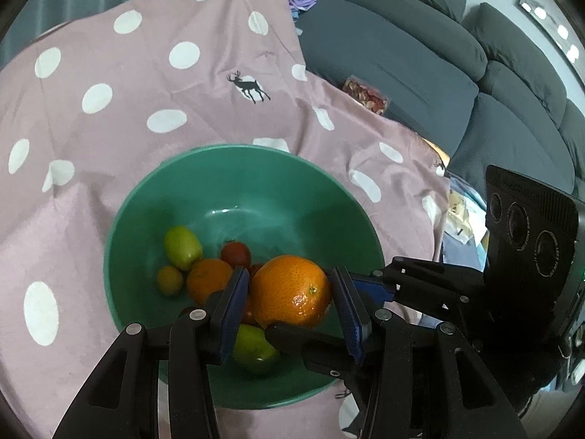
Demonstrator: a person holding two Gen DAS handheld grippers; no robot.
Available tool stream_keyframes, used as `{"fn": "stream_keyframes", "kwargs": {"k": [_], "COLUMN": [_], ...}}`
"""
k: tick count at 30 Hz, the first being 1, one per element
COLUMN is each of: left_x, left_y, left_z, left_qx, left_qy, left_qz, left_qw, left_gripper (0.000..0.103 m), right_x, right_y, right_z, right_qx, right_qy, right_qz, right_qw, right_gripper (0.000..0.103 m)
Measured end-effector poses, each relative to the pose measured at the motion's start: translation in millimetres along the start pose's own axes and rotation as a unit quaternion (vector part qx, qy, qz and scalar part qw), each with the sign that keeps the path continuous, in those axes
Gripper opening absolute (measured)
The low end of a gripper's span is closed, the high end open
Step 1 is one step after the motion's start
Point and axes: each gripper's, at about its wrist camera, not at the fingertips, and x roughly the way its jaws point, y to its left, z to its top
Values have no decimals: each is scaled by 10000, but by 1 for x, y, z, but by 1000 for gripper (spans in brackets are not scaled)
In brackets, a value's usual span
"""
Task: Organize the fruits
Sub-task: 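Carry the held orange with the right tool over the green bowl, then open the right tool to drop the orange into the bowl, then withdraw both open tools from the green bowl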
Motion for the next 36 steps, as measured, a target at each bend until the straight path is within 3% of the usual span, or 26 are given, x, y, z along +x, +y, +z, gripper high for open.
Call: {"fn": "stream_keyframes", "kwargs": {"k": [17,23,27,29,30,33,36], "left_x": [3,-7,-15,-21,-24,-37,-49], "left_y": [1,1,2,3,4,6,7], "left_z": [-6,-9,-12,-14,-15,-18,-20], "left_qx": [-120,-67,-63,-72,-87,-128,-161], "left_qy": [25,-79,-134,-184,-213,-343,-455], "left_qz": [61,388,842,1052,1138,1383,1574], "left_qw": [9999,9992,9963,9943,9932,9897,9863], "left_gripper": [48,48,49,60,69,75,88], "right_x": [4,2,0,-3,-6,-14,-24], "right_y": [4,9,14,16,16,17,20], "right_z": [2,3,2,2,2,2,4], "right_qx": [-255,-346,-449,-472,-479,-492,-519], "right_qy": [245,274,281,263,249,182,94], "right_qz": [-286,-387,-556,-628,-687,-898,-1085], "right_qw": [9990,9983,9970,9966,9962,9946,9927], "right_gripper": [47,48,48,48,52,70,84]}}
